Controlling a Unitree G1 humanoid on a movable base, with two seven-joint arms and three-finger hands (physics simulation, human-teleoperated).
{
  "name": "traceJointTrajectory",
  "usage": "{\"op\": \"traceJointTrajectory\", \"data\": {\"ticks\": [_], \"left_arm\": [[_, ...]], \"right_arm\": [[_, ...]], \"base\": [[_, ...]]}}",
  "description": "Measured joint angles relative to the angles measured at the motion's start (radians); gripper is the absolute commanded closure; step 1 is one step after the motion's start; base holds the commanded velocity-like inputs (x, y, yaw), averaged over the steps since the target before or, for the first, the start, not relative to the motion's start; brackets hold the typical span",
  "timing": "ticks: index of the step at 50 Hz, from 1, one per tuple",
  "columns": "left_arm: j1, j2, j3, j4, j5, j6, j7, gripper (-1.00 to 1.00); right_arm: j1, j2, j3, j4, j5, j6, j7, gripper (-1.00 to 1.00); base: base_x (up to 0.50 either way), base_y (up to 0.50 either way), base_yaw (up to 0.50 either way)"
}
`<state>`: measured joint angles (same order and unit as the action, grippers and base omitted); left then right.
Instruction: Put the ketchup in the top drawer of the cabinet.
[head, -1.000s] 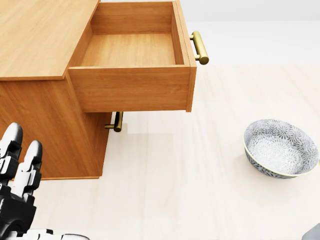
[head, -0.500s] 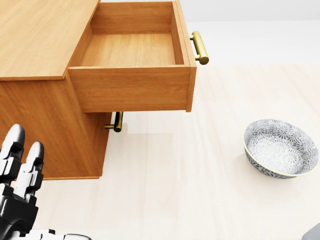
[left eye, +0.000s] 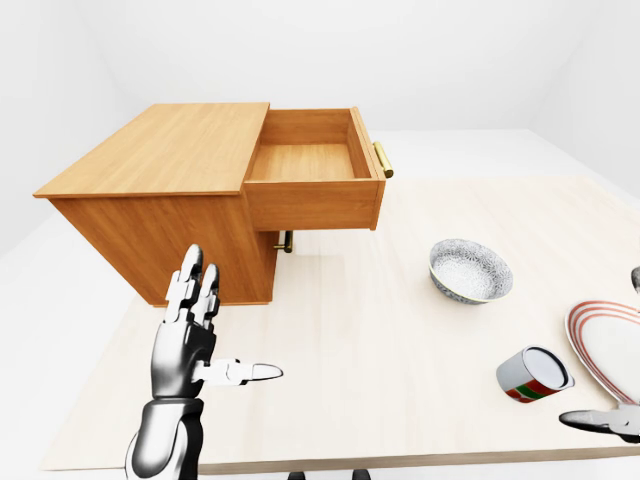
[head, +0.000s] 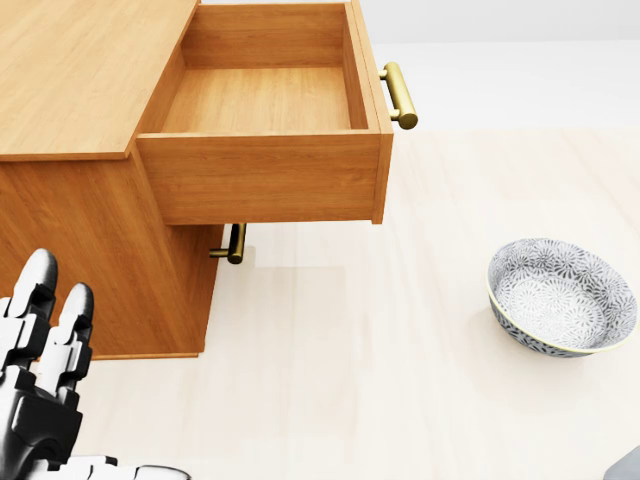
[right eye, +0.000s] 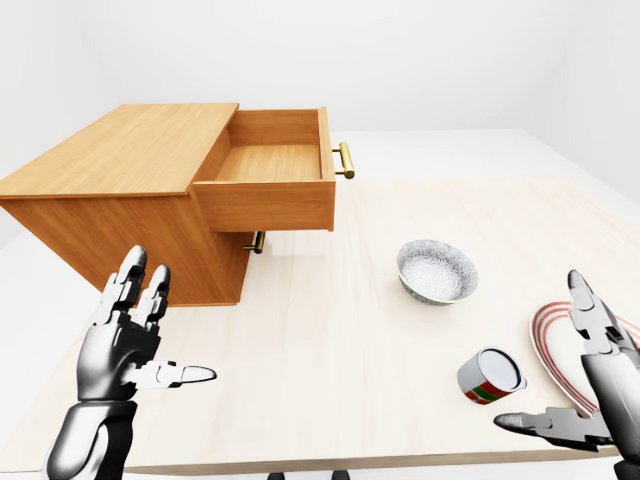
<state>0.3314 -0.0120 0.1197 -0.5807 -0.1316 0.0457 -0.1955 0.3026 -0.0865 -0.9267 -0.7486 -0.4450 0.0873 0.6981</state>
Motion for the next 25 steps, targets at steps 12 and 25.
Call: {"op": "traceJointTrajectory", "data": {"ticks": [12, 25], "left_arm": [[-0.003, 0.001, -0.004, 0.005, 0.004, -0.002, 0.005, -1.00], [-0.011, 0.003, -0.008, 0.024, 0.009, -0.009, 0.010, -1.00]], "right_arm": [[-0.002, -0.042, 0.021, 0.157, -0.041, 0.000, 0.000, -1.00], [-0.031, -0.122, 0.050, 0.330, -0.032, 0.000, 0.000, -1.00]], "base": [[0.00, 0.00, 0.00], [0.00, 0.00, 0.00]]}}
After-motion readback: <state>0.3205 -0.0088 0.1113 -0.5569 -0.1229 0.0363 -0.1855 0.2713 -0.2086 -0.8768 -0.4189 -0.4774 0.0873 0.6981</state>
